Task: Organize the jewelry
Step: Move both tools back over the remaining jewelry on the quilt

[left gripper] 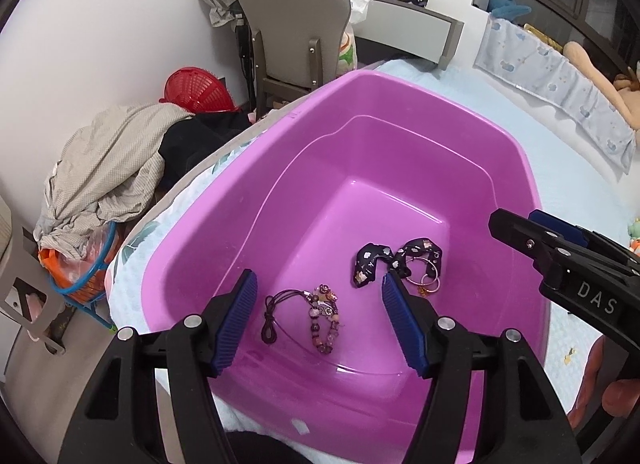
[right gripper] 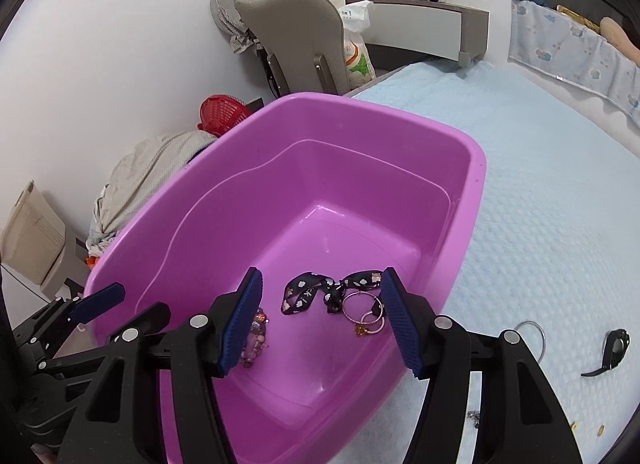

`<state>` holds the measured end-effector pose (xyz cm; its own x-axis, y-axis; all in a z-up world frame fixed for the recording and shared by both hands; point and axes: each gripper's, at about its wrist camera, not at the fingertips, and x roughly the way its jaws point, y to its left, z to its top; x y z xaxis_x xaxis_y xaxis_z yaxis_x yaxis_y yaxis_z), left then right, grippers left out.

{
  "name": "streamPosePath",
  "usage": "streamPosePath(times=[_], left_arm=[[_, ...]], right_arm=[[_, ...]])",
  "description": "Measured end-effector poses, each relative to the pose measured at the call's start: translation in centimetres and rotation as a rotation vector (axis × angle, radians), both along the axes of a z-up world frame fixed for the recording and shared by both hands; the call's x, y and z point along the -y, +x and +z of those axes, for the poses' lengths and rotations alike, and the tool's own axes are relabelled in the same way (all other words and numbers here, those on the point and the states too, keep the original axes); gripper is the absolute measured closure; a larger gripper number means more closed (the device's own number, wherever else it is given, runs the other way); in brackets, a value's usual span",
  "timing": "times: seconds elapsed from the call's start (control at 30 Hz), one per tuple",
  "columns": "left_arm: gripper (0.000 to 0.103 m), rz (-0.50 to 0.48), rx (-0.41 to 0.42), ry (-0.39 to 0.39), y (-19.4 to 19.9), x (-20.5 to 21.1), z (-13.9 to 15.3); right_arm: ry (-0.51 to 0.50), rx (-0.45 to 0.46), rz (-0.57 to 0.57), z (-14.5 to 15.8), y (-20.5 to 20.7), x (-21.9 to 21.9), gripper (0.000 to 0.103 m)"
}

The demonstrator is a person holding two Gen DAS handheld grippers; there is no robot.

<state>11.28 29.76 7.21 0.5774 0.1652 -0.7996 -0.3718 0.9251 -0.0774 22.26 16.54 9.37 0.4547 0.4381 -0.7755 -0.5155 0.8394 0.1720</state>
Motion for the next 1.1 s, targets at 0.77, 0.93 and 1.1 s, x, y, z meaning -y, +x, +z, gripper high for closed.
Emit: streamPosePath(times=[0.77, 0.93, 1.1], left_arm=[[0.026, -0.101, 0.125, -0.010, -6.2, 7.6, 3.7], [0.025, -0.175, 0.153, -0.025, -7.4, 11.9, 3.4], [0.022, -0.243, 0.185, -0.042, -8.6, 16.3, 2.5]], right_arm=[[0.095, 0.071, -0.165, 0.2, -12.1, 13.7, 0.041], [0.083, 0.068, -0.242, -1.2, -15.4, 19.3, 0.041], [0.066, 0.065, -0.336, -2.9, -18.9, 25.2, 0.039]])
